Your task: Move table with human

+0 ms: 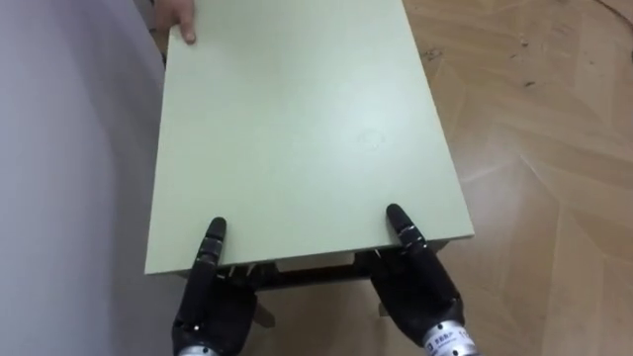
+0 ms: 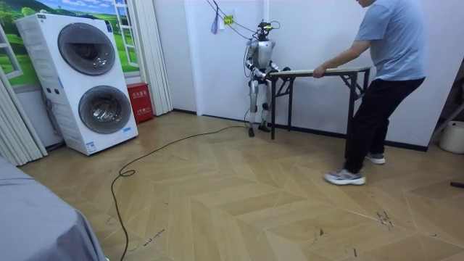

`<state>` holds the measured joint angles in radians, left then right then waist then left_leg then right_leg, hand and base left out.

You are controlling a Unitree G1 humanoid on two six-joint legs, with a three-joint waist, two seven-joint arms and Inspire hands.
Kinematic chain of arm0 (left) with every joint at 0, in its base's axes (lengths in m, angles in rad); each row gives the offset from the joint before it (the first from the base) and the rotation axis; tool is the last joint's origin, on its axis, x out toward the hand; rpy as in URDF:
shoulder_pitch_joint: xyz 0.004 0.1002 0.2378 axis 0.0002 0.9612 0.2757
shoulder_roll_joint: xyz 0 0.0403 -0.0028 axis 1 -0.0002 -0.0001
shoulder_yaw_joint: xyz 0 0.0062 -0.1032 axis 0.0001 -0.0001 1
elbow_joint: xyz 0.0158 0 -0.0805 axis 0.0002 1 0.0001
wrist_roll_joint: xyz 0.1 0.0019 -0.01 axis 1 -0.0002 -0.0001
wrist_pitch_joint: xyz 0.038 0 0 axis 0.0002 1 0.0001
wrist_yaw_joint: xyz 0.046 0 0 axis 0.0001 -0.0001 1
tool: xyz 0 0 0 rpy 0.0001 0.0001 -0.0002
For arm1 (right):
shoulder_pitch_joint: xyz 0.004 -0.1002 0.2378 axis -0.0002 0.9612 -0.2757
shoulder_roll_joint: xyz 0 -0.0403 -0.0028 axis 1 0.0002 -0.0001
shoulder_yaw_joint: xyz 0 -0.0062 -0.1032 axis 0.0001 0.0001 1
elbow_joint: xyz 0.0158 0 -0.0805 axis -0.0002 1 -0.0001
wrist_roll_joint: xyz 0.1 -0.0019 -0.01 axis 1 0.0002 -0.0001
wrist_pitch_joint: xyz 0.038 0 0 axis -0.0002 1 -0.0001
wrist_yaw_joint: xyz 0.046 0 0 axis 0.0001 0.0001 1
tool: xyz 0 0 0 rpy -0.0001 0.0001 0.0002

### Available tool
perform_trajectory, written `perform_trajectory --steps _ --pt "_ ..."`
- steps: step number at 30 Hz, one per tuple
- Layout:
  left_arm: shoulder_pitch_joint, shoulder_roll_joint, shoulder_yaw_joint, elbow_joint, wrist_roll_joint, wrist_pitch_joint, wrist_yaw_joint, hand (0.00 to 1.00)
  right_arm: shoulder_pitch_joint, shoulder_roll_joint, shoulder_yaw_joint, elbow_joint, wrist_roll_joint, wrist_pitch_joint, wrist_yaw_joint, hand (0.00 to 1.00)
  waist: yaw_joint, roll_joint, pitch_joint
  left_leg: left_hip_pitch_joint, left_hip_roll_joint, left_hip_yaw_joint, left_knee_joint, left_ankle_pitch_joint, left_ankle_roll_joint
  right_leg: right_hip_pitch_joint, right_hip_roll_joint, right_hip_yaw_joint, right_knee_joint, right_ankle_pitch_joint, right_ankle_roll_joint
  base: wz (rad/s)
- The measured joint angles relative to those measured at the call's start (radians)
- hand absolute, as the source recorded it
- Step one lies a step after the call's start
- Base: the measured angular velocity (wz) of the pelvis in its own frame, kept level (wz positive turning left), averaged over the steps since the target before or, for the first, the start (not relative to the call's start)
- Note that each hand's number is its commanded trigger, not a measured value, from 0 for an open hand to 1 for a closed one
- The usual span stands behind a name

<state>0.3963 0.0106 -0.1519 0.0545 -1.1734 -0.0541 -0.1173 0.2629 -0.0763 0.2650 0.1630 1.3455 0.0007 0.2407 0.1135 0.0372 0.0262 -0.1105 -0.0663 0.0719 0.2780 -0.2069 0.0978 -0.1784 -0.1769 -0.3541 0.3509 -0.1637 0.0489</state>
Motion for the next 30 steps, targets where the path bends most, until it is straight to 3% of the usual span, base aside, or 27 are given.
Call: perform_trajectory --steps 2,4,6,11,13,14,15,16,20,22,26,28,29,30 --pt "-0.007 0.004 -0.009 -0.001 0.005 -0.002 0.008 1.0 0.004 -0.004 0.007 -0.001 0.023 -0.009 0.0 1.0 -0.032 0.006 0.001 -0.001 -0.006 -0.033 -0.001 0.0 0.001 0.027 -0.003 0.006 0.011 -0.004 0.008 1.04" --pt "-0.009 0.006 -0.013 -0.003 0.011 -0.005 0.008 1.0 0.006 -0.008 0.007 -0.001 0.033 -0.009 0.001 1.0 -0.039 0.006 0.0011 -0.003 -0.009 -0.06 -0.003 0.0 0.001 0.04 0.0 0.013 0.01 -0.01 0.014 0.7" --pt "-0.013 0.005 -0.014 -0.003 0.024 -0.005 0.008 1.0 0.009 -0.009 0.009 -0.001 0.041 -0.014 0.001 1.0 -0.054 0.005 0.0014 -0.009 -0.017 -0.11 -0.001 0.0 0.001 0.059 0.007 0.054 0.007 -0.016 0.021 0.73" --pt "-0.015 0.009 -0.017 -0.001 0.034 -0.002 0.008 1.0 0.032 -0.016 0.01 -0.009 0.061 -0.024 0.003 1.0 -0.056 -0.013 0.0042 -0.009 -0.023 -0.179 0.012 0.0 0.0 0.097 0.024 0.111 -0.006 -0.023 0.023 0.55" --pt "-0.018 0.01 -0.017 0.001 0.037 0.005 0.008 1.0 0.036 -0.018 0.011 -0.009 0.062 -0.023 0.003 1.0 -0.05 -0.017 0.0056 -0.005 -0.025 -0.228 0.013 0.0 0.0 0.093 0.038 0.135 -0.008 -0.037 0.016 0.42" --pt "-0.022 0.011 -0.014 0.001 0.043 0.006 0.008 1.0 0.037 -0.015 0.011 -0.009 0.062 -0.023 0.003 1.0 -0.042 -0.026 0.0078 -0.005 -0.028 -0.252 0.013 0.001 -0.001 0.091 0.071 0.187 -0.051 -0.048 0.004 0.28" --pt "-0.029 0.01 -0.007 0.002 0.05 0.011 0.009 1.0 0.037 -0.012 0.011 -0.008 0.062 -0.023 0.003 1.0 -0.026 -0.04 0.0126 -0.004 -0.034 -0.255 0.014 -0.002 -0.006 0.088 0.096 0.204 -0.113 -0.042 -0.01 0.22" --pt "-0.029 0.006 -0.006 0.004 0.053 0.016 0.012 1.0 0.037 -0.014 0.011 -0.006 0.064 -0.023 0.003 1.0 -0.025 -0.037 0.0108 -0.004 -0.032 -0.261 0.014 -0.005 -0.011 0.097 0.1 0.2 -0.111 -0.032 -0.014 0.16" --pt "-0.033 0.009 0.01 0.003 0.057 0.05 0.02 1.0 0.051 -0.018 0.028 -0.002 0.084 -0.043 0.011 1.0 -0.028 -0.04 0.01 0.003 -0.012 -0.224 0.002 -0.006 -0.017 0.132 0.114 0.175 -0.132 -0.024 -0.016 0.33" --pt "-0.033 0.009 0.007 0.003 0.065 0.057 0.029 1.0 0.061 -0.033 0.029 -0.002 0.09 -0.051 0.018 1.0 -0.024 -0.04 0.01 0.005 -0.011 -0.247 -0.003 -0.006 -0.018 0.13 0.117 0.175 -0.128 -0.024 -0.016 0.15" --pt "-0.029 0.005 -0.002 0.003 0.076 0.073 0.061 1.0 0.086 -0.043 0.032 -0.001 0.099 -0.057 0.018 1.0 -0.008 -0.035 0.0122 0.04 -0.011 -0.37 -0.003 -0.006 -0.018 0.116 0.118 0.132 -0.03 -0.029 -0.022 0.03" --pt "-0.029 0.006 -0.009 0.004 0.078 0.075 0.066 1.0 0.097 -0.044 0.031 0.0 0.1 -0.062 0.022 1.0 -0.023 -0.032 0.0135 0.043 -0.013 -0.424 -0.002 -0.005 -0.019 0.094 0.111 0.108 0.038 -0.034 -0.029 0.39" --pt "-0.031 0.012 -0.017 0.004 0.078 0.075 0.067 1.0 0.099 -0.045 0.028 0.002 0.1 -0.063 0.03 1.0 -0.043 -0.024 0.0153 0.035 -0.014 -0.482 0.0 -0.004 -0.021 0.053 0.123 0.111 0.057 -0.063 -0.034 0.43" --pt "-0.035 0.016 -0.021 0.003 0.078 0.071 0.066 1.0 0.094 -0.045 0.026 0.003 0.095 -0.063 0.036 1.0 -0.05 -0.024 0.0148 0.014 -0.015 -0.53 0.002 -0.005 -0.026 0.027 0.172 0.163 -0.056 -0.067 -0.055 0.31"
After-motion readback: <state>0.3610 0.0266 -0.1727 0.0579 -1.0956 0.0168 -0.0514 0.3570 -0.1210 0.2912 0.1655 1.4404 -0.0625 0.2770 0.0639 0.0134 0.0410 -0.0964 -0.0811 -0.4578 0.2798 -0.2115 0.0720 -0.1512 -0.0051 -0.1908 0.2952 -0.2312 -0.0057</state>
